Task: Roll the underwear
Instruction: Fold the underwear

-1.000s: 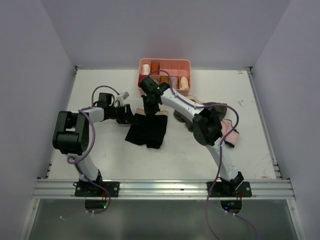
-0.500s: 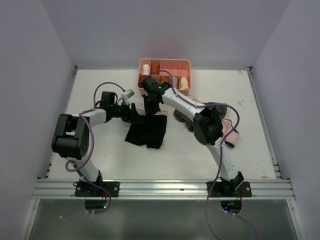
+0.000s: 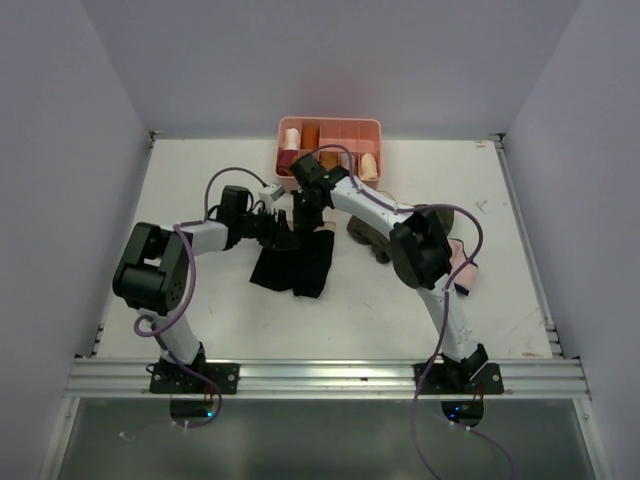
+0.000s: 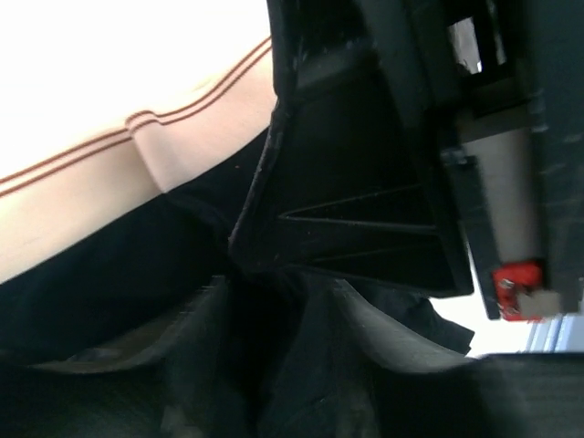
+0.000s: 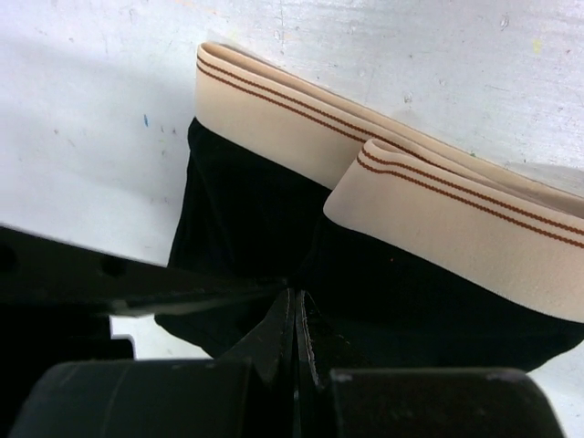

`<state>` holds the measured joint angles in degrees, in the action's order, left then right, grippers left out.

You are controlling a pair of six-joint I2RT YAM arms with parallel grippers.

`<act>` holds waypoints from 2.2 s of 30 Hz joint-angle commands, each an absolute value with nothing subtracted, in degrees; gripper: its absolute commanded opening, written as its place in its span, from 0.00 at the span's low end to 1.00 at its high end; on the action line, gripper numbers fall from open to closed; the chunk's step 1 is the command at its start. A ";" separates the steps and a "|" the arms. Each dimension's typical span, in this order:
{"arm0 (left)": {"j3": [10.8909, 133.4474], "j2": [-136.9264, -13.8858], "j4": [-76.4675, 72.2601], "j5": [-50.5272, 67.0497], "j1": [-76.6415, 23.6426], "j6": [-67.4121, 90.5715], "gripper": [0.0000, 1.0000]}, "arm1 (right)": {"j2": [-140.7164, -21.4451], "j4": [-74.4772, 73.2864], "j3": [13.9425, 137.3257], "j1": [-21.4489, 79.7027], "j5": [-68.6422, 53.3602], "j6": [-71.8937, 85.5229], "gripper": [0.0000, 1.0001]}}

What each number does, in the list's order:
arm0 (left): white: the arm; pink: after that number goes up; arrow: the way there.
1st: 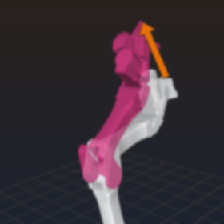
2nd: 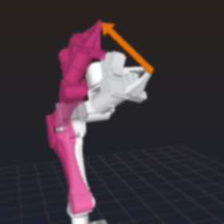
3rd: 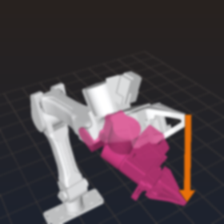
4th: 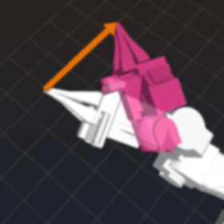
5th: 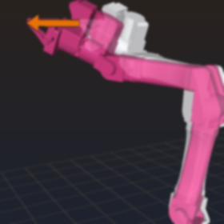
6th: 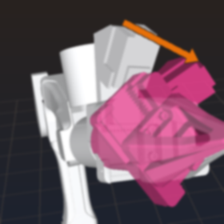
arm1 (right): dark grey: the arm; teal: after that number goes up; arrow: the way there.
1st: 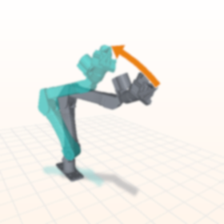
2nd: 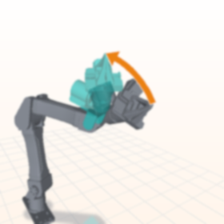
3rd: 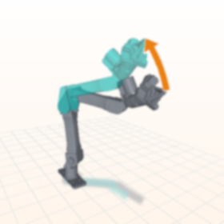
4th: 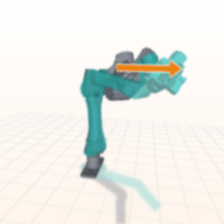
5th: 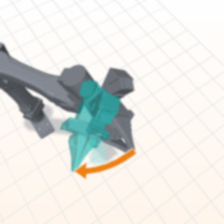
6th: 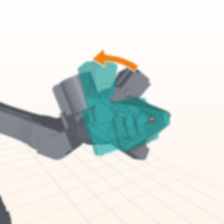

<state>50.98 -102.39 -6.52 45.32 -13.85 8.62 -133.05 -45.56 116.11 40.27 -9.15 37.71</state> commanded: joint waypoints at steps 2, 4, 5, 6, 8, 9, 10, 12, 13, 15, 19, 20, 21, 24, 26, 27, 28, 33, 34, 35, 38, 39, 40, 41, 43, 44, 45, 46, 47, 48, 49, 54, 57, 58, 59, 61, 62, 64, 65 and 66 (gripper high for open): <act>51.32 -103.79 -11.52 44.65 -15.03 10.90 0.39 | -127.62 -43.42 114.88 39.29 -12.56 40.08 0.00; 52.38 -104.67 -8.98 44.65 -15.12 10.37 0.19 | -127.00 -43.33 114.35 39.11 -13.09 40.25 0.06; 52.99 -105.46 -7.66 44.91 -15.12 9.33 0.14 | -126.83 -43.33 114.17 38.85 -13.44 40.25 0.11; 54.04 -105.90 -6.34 44.74 -15.12 8.88 0.10 | -126.48 -43.24 113.65 38.50 -13.62 39.99 0.23; 54.67 -106.35 -2.56 44.56 -15.12 6.96 0.00 | -125.34 -43.16 113.47 37.18 -13.45 39.20 0.41; 55.02 -106.43 -1.50 44.56 -15.12 6.33 0.00 | -125.07 -43.24 113.55 36.48 -13.19 38.33 0.50; 55.19 -106.44 2.16 44.65 -15.12 5.28 0.00 | -124.11 -43.24 113.55 34.73 -13.36 37.89 0.51; 55.98 -106.17 4.91 45.09 -15.12 1.51 0.00 | -123.14 -41.85 113.03 32.70 -13.54 35.79 0.49; 56.33 -105.91 8.32 44.65 -15.12 -2.07 0.00 | -122.09 -40.36 112.33 30.96 -14.75 34.90 0.48; 57.65 -105.73 11.58 43.77 -15.12 -5.08 0.00 | -121.90 -36.50 110.66 29.80 -15.81 32.54 0.39; 60.46 -106.78 18.26 42.98 -15.12 -11.06 0.00 | -125.41 -35.77 110.83 29.44 -19.32 29.62 0.22; 61.86 -107.22 19.06 42.98 -15.12 -11.42 0.00 | -126.81 -35.68 109.79 29.53 -20.81 29.79 0.15; 62.57 -107.66 19.77 42.80 -15.12 -11.86 0.00 | -127.17 -32.99 108.64 29.79 -22.31 29.79 0.12; 64.42 -109.07 21.97 42.72 -15.03 -13.97 0.00 | -127.97 -27.28 103.46 30.23 -23.29 30.41 0.07; 65.64 -109.86 23.02 42.63 -15.03 -15.90 0.00 | -128.75 -26.02 100.83 30.32 -23.11 30.59 0.07; 66.09 -110.21 23.64 42.63 -15.03 -16.60 0.00 | -129.11 -25.93 100.20 30.32 -23.20 30.50 0.06; 66.53 -110.82 24.51 42.54 -15.03 -17.31 0.00 | -129.20 -25.93 99.50 30.32 -23.12 30.50 0.05; 69.60 -111.62 27.24 41.31 -14.94 -19.86 0.00 | -126.31 -23.83 90.45 30.24 -22.33 31.98 0.04; 70.65 -111.88 27.77 40.61 -14.94 -20.82 0.00 | -125.52 -23.56 89.05 30.32 -22.24 32.43 0.03; 71.10 -111.97 28.30 40.26 -14.94 -21.44 0.00 | -124.72 -23.03 85.81 30.32 -22.50 32.95 0.00; 73.46 -112.59 31.10 38.33 -14.94 -24.95 0.00 | -119.20 -18.74 76.34 30.32 -25.39 38.48 0.00; 74.17 -113.02 33.38 37.80 -14.94 -26.35 0.00 | -117.61 -15.07 73.42 30.67 -26.97 42.06 0.00; 74.88 -113.20 34.62 36.84 -14.94 -30.28 0.00 | -116.12 -13.55 70.78 30.93 -29.94 43.67 0.01; 76.36 -113.29 35.85 36.39 -14.94 -32.41 0.00 | -112.88 -11.45 66.40 31.46 -31.36 45.86 0.02; 77.34 -113.20 39.10 35.95 -14.94 -39.33 0.00 | -109.70 -10.90 64.08 32.26 -36.17 46.32 0.06; 77.43 -113.20 40.33 36.03 -14.94 -41.72 0.00 | -107.51 -11.07 64.07 32.17 -37.52 46.41 0.10; 77.61 -113.12 42.60 36.38 -15.03 -43.92 0.00 | -106.71 -13.60 65.12 30.95 -38.57 44.32 0.12; 77.87 -112.94 43.67 37.43 -15.03 -47.25 0.00 | -106.18 -14.58 66.26 30.24 -40.24 42.99 0.15; 78.05 -112.77 44.55 38.14 -15.03 -48.59 0.00 | -105.82 -15.46 68.62 29.54 -43.65 41.33 0.16; 77.87 -112.50 46.47 38.93 -15.03 -50.17 0.00 | -105.12 -16.51 69.77 27.88 -45.94 38.18 0.18; 77.44 -111.98 47.45 40.68 -15.03 -53.14 0.00 | -104.60 -16.78 70.74 27.17 -47.27 37.10 0.19; 73.66 -107.94 48.96 44.91 -15.29 -58.09 0.00 | -104.67 -14.52 75.84 22.24 -46.67 33.57 0.23; 68.31 -101.71 45.37 45.88 -15.38 -60.90 0.00 | -108.97 -4.45 75.94 22.41 -48.15 37.85 0.20; 66.03 -98.38 44.66 45.10 -15.55 -62.04 0.00 | -111.25 -0.48 75.76 22.76 -49.21 39.97 0.20; 65.05 -97.04 44.21 44.65 -15.73 -62.66 0.00 | -112.66 3.04 76.20 23.02 -49.65 42.69 0.19; 62.94 -93.44 43.07 43.42 -16.35 -63.72 0.00 | -116.52 7.62 77.78 23.99 -50.62 45.51 0.19; 62.49 -92.56 42.89 43.24 -16.43 -63.98 0.00 | -117.59 8.95 79.35 24.52 -50.80 46.48 0.18; 61.35 -90.62 42.80 42.46 -16.70 -65.38 0.00 | -119.78 10.89 80.33 25.92 -50.02 46.67 0.18; 60.74 -89.92 42.28 42.28 -16.87 -65.39 0.00 | -120.49 11.25 80.59 26.54 -49.49 46.41 0.18; 60.38 -89.39 41.67 42.10 -17.05 -65.56 0.00 | -121.46 11.60 80.86 27.59 -49.74 46.75 0.17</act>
<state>62.13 -91.22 44.21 41.71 -16.43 -61.65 -119.94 4.97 78.28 25.23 -47.75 44.03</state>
